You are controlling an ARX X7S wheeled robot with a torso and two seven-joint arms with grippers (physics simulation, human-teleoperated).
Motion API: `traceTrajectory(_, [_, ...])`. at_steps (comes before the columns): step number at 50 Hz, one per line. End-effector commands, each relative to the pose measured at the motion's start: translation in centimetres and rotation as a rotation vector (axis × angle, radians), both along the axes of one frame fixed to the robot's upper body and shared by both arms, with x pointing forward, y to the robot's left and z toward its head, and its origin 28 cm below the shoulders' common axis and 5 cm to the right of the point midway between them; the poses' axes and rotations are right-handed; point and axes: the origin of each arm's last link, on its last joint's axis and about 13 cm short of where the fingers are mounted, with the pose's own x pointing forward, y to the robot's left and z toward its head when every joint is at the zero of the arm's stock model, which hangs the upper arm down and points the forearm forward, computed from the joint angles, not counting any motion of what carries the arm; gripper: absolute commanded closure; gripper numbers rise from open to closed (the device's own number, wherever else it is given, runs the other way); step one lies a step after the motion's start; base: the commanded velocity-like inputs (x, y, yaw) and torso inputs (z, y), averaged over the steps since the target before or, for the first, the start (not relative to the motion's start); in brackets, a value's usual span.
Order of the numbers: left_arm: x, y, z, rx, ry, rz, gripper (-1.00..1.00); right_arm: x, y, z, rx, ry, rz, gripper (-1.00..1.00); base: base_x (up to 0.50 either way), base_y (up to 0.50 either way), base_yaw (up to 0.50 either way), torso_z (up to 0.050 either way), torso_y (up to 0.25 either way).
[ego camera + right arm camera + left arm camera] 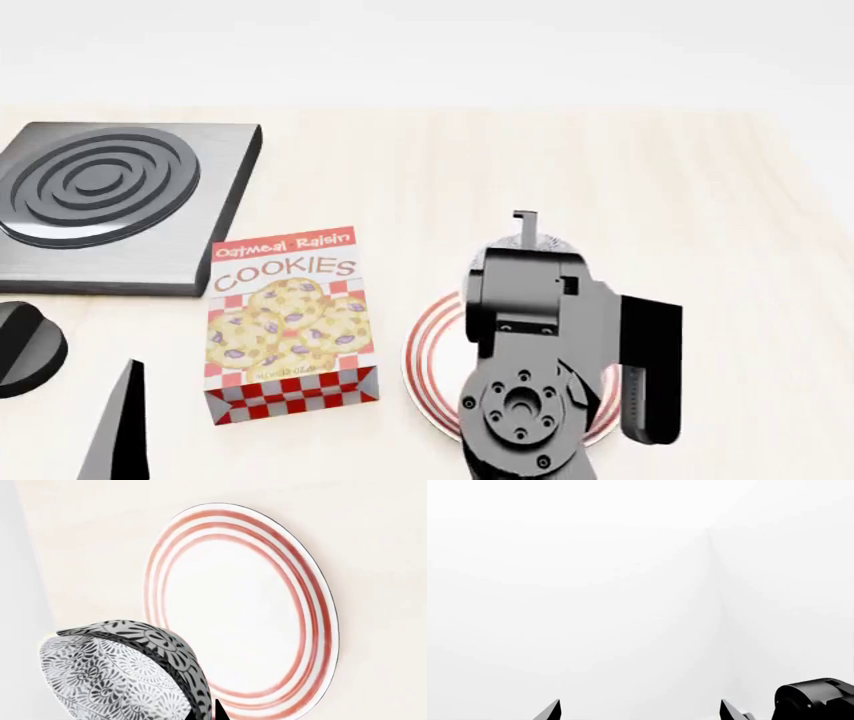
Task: Pick the akita bowl from table center and place it on the plate.
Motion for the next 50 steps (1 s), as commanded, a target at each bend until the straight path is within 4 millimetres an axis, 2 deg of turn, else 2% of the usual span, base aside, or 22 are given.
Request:
traceTrajectory(1, [0.2, 0.1, -0.2, 0.004, -0.006, 0.005, -1.0, 0.8, 0.3, -0.6, 0.002, -0.015, 0.009, 1.0, 0.0, 0.0, 0.0, 0.0, 0.0])
traceTrajectory(12, [0.1, 0.1, -0.1, 0.003, -0.003, 0.006, -1.0, 1.6, 0.3, -1.0, 0.006, -0.018, 0.021, 1.0, 0.0, 0.0, 0.0, 0.001, 0.0])
traceTrajectory(28, [0.3, 0.2, -0.4, 0.005, 0.001, 0.011, -1.0, 2.6, 0.1, -2.7, 0.021, 0.003, 0.023, 1.0, 0.0, 0.0, 0.0, 0.0, 0.001])
traceTrajectory(40, [0.3, 0.2, -0.2, 0.005, 0.003, 0.014, -1.0, 2.8, 0.0, -3.8, 0.039, 0.015, 0.017, 1.0, 0.0, 0.0, 0.0, 0.0, 0.0])
traceTrajectory(50, [0.3, 0.2, -0.4, 0.004, 0.003, 0.015, -1.0, 2.8, -0.1, -3.8, 0.044, 0.013, 0.015, 1.0, 0.0, 0.0, 0.0, 0.0, 0.001])
